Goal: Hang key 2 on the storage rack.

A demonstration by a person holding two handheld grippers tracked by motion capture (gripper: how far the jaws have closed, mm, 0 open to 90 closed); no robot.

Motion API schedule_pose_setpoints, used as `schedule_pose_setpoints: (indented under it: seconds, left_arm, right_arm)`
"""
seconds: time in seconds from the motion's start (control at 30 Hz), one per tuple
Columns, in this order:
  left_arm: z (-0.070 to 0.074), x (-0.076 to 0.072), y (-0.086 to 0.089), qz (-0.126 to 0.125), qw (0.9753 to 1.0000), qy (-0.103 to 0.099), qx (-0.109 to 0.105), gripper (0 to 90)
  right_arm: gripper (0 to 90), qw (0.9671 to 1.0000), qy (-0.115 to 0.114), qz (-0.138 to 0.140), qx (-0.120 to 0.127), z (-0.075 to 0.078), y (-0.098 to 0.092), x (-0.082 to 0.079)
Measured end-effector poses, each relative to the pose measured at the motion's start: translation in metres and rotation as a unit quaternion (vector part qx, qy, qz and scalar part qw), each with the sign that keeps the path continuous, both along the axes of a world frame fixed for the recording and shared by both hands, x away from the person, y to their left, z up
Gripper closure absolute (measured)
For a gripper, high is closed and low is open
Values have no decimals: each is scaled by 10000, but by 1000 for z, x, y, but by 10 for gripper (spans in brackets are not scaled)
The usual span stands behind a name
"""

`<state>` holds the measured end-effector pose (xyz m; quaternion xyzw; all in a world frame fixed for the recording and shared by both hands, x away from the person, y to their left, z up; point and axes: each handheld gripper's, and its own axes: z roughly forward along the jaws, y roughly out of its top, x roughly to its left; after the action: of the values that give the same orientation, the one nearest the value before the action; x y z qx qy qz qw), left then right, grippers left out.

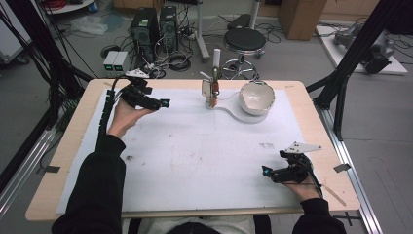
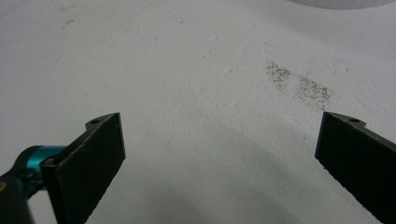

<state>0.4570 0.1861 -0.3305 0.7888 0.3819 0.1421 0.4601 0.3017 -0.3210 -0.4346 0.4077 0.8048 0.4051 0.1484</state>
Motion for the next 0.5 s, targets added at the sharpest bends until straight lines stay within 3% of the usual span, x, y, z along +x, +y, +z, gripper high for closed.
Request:
schedule_pose_setpoints:
  seconds: [0.27, 0.4, 0.5]
  left_arm:
    - [-14, -19, 20, 142, 9999, 17, -31, 17]
    - [-20, -30, 33, 200, 9995, -65, -216, 17]
    - [-22, -36, 40, 266, 9995, -71, -185, 17]
  right_arm:
    - [6, 10000, 58, 7, 1, -1, 0, 2]
    - [6, 10000, 34, 24, -24, -2, 1, 4]
    - [6, 10000, 80, 42, -39, -2, 2, 4]
